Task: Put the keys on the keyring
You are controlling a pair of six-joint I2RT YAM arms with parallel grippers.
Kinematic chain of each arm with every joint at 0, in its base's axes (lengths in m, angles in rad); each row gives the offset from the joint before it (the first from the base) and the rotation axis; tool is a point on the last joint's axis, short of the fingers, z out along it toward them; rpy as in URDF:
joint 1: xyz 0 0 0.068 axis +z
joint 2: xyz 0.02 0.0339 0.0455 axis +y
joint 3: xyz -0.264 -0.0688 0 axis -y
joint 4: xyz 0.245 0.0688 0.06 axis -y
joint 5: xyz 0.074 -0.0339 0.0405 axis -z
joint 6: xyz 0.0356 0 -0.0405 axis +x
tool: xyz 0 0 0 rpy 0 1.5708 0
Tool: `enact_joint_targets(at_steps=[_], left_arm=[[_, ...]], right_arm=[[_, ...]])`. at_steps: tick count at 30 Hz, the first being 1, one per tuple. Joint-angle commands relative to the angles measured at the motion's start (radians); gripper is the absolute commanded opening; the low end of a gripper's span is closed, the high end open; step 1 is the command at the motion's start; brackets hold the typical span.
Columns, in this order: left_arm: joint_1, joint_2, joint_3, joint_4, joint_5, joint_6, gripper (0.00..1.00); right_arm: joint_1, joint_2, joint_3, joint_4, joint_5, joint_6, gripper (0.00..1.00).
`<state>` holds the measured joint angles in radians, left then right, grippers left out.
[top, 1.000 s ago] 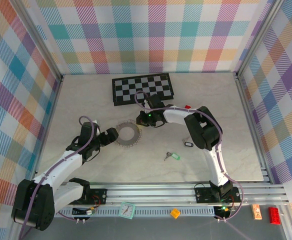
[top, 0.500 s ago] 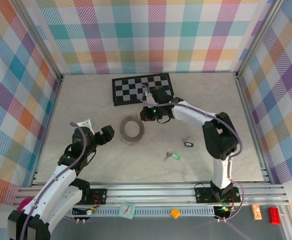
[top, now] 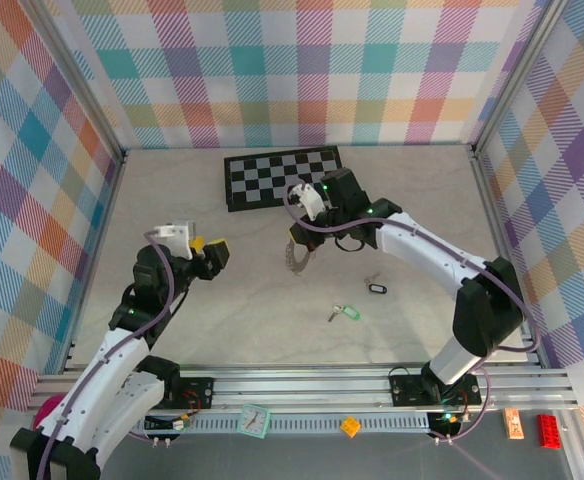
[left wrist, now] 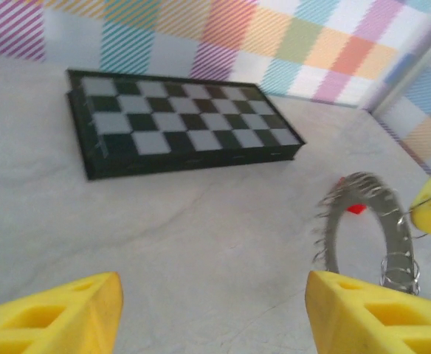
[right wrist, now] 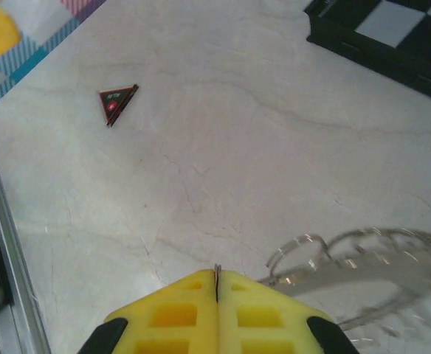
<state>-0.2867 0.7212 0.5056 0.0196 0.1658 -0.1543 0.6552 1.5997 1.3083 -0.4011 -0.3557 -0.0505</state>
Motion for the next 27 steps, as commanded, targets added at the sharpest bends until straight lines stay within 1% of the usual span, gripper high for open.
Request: enact_joint_targets(at_steps=[1,3,6,8,10,11,14,16,19,23,27], left_arm=[[-0.014,0.055,0.081,0.071,0.174,0.212,0.6],[-0.014,0.115,0.14,0.02,0.249,0.332,0.56],[-0.014,0.206,0.211,-0.039,0.335,0.456,0.5],[-0.014,0.263,0.24,-0.064,0.427,0.531,0.43],[-0.014,0.31,0.258,-0.072,0.52,0.574,0.39],[-0.014,0.33,0.265,-0.073,0.565,0.591,0.35],[-0.018,0.367,0.272,-0.07,0.677,0.66,0.2],[-0.029,0.384,0.269,-0.067,0.717,0.711,0.19],[-0.054,0.403,0.269,-0.073,0.755,0.763,0.22],[-0.089,0.427,0.267,-0.083,0.774,0.812,0.25],[-0.114,0.45,0.275,-0.119,0.788,0.864,0.25]], right_arm=[[0.007,-0.051,-0.036,0.057,-0.066,-0.154,0.0],[0.007,-0.065,-0.052,0.069,-0.096,-0.215,0.0],[0.007,-0.082,-0.087,0.1,-0.146,-0.288,0.0],[0.007,-0.09,-0.108,0.122,-0.181,-0.321,0.0],[0.007,-0.095,-0.121,0.136,-0.205,-0.335,0.0],[0.007,-0.099,-0.128,0.142,-0.218,-0.341,0.0],[0.007,-0.122,-0.162,0.174,-0.263,-0.357,0.0],[0.007,-0.141,-0.187,0.201,-0.283,-0.366,0.0],[0.009,-0.164,-0.214,0.224,-0.307,-0.385,0.0],[0.018,-0.18,-0.232,0.223,-0.334,-0.433,0.0],[0.034,-0.184,-0.231,0.199,-0.338,-0.475,0.0]])
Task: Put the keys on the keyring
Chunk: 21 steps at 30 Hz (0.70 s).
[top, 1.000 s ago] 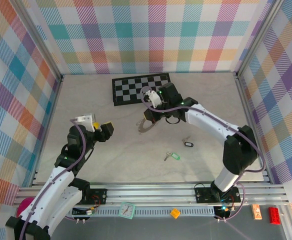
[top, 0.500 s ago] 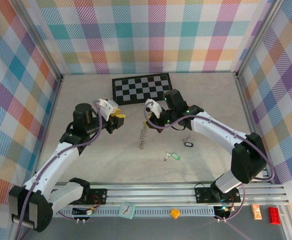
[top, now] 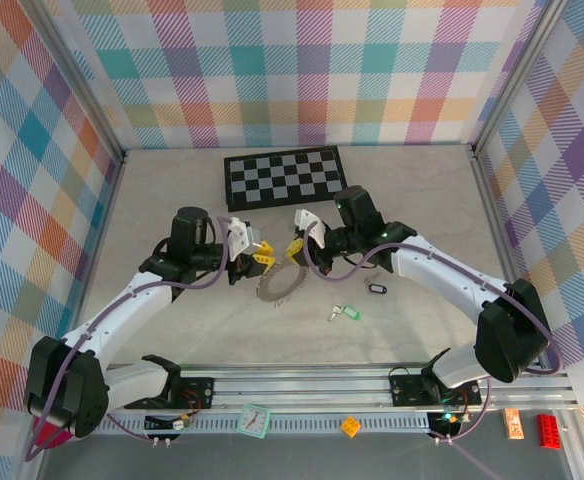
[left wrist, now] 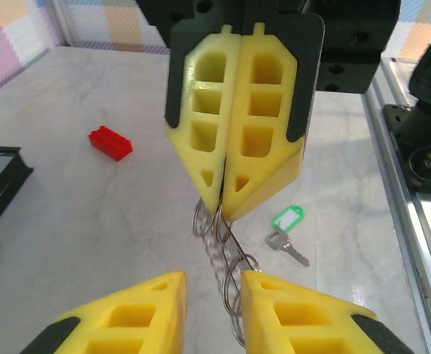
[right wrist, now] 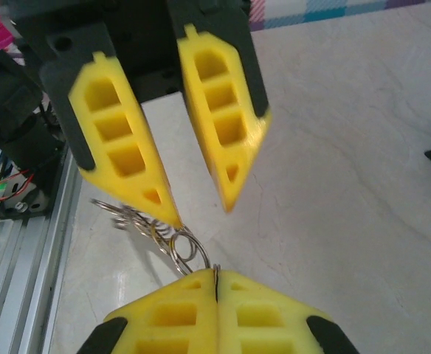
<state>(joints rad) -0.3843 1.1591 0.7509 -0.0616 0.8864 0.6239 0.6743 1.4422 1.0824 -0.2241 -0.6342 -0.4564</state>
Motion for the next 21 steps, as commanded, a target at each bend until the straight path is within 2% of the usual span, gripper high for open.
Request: enact_joint_targets(at_steps=[1,9,21], left_arm=[[-0.02,0.013,0.03,-0.05,0.071,0.094,0.25],[-0.046,0.017,0.059,-0.193,0.074,0.173,0.24],[-0.062,0.035,0.075,-0.207,0.056,0.182,0.19]], right_arm=[[0.021,-0.026,-0.001,0.011,-0.056,-0.078,0.0],[0.06,-0.022,0.023,-0.057,-0.012,-0.124,0.0],[0.088,-0.016,0.039,-0.055,-0.003,-0.116,0.0]])
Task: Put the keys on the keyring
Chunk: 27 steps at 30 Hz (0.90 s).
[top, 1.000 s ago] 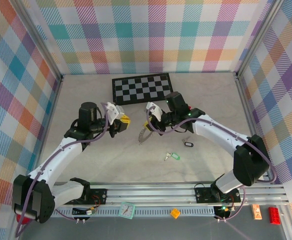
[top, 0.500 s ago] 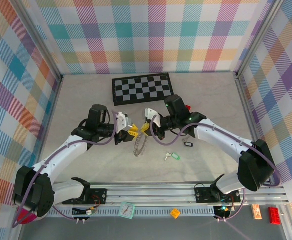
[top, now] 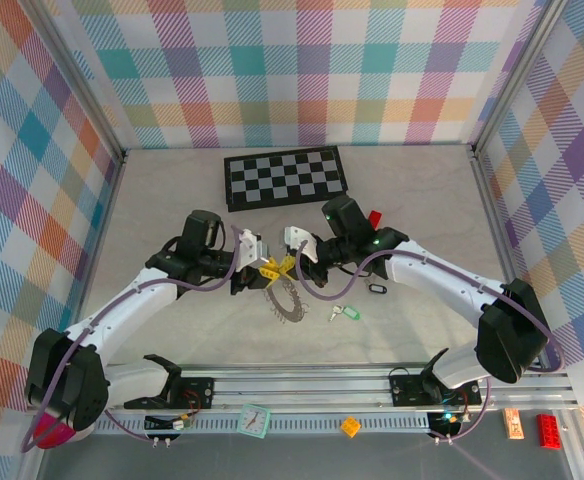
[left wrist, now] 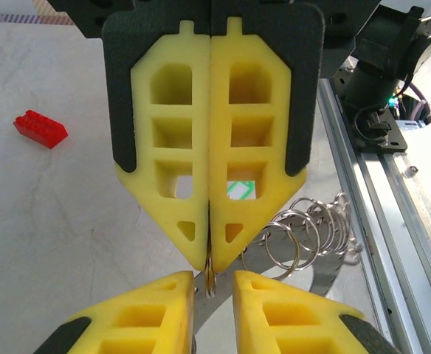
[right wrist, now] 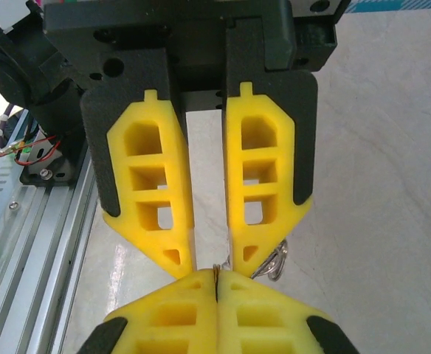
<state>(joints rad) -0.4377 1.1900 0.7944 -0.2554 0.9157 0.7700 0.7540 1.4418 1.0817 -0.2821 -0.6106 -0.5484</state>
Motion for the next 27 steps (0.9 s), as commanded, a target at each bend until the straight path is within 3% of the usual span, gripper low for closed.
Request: enact_joint_targets(at_steps=[1,8,12,18,19,23,27], left_arm=[[-0.009,0.005,0.032,-0.015,0.024,0.037,0.19],[-0.016,0.011,0.038,-0.044,0.018,0.043,0.11],[-0.019,0.015,0.042,-0.047,0.006,0.043,0.0],[-0.033,-0.01,-0.003,0.031,-0.045,0.034,0.0],[-0.034,-0.017,-0.019,0.049,-0.056,0.032,0.0],[-0.041,-0.045,-0.081,0.14,-0.075,0.007,0.0],[-0.047,-0.058,-0.1,0.165,-0.078,0.007,0.0]], right_arm=[[0.01,-0.015,0.04,0.004,-0.028,-0.022,0.0],[0.019,-0.008,0.043,0.015,-0.039,-0.01,0.0],[0.021,-0.007,0.033,0.043,-0.063,0.018,0.0],[0.006,-0.015,-0.01,0.133,-0.115,0.095,0.0],[0.001,-0.018,-0.022,0.15,-0.116,0.11,0.03],[-0.032,-0.043,-0.078,0.203,-0.123,0.151,0.33],[-0.059,-0.096,-0.169,0.276,-0.082,0.136,0.42]])
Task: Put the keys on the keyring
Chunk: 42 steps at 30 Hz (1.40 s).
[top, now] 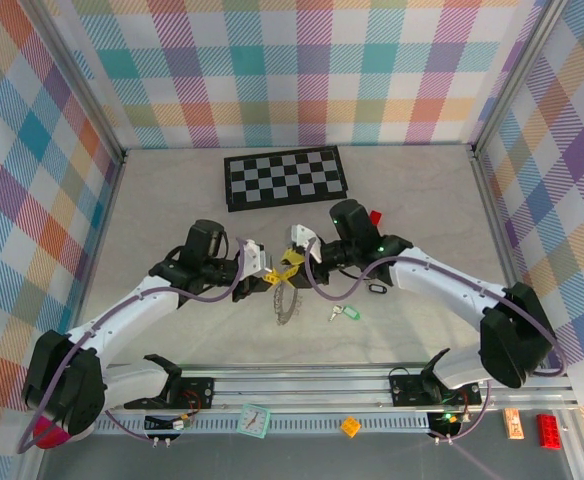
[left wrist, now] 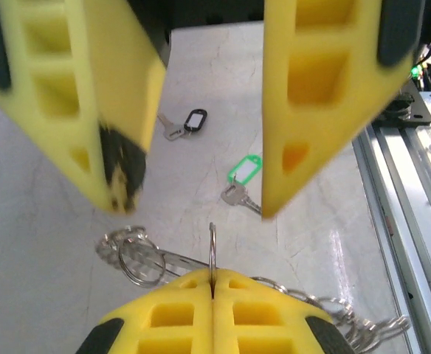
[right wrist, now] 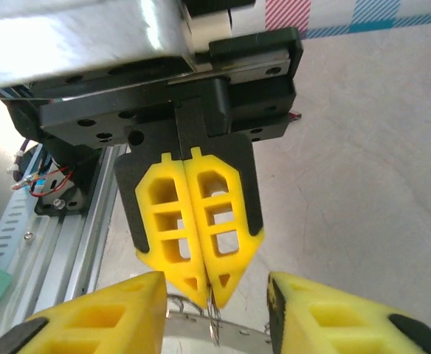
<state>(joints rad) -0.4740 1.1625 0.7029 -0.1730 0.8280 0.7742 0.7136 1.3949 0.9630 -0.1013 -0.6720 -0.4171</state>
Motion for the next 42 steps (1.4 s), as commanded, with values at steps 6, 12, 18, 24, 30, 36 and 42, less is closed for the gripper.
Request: enact_joint_targets(at_steps=[6,12,18,24,30,36,42], left_arm=[[-0.013,-0.026,-0.018,0.092,0.023,0.007,0.0],[-0.015,-0.017,-0.025,0.116,0.037,-0.006,0.0],[-0.017,-0.02,-0.028,0.125,0.04,-0.013,0.0],[-0.016,-0.02,-0.032,0.142,0.046,-0.024,0.0],[-0.017,-0.019,-0.034,0.155,0.05,-0.039,0.0],[-0.018,-0.02,-0.029,0.149,0.014,-0.05,0.08],[-0.019,-0.038,0.025,0.007,-0.041,0.003,0.25]], right_arm=[[-0.022,-0.081,-0.169,0.187,0.011,-0.07,0.44],[-0.021,-0.044,-0.209,0.303,-0.009,-0.024,0.41],[-0.017,-0.006,-0.211,0.358,-0.035,0.009,0.34],[-0.011,0.021,-0.198,0.373,-0.052,0.014,0.23],[-0.002,0.032,-0.191,0.388,-0.064,0.028,0.13],[-0.001,0.024,-0.175,0.352,-0.071,0.009,0.0],[0.009,-0.004,-0.061,0.004,0.043,-0.164,0.0]])
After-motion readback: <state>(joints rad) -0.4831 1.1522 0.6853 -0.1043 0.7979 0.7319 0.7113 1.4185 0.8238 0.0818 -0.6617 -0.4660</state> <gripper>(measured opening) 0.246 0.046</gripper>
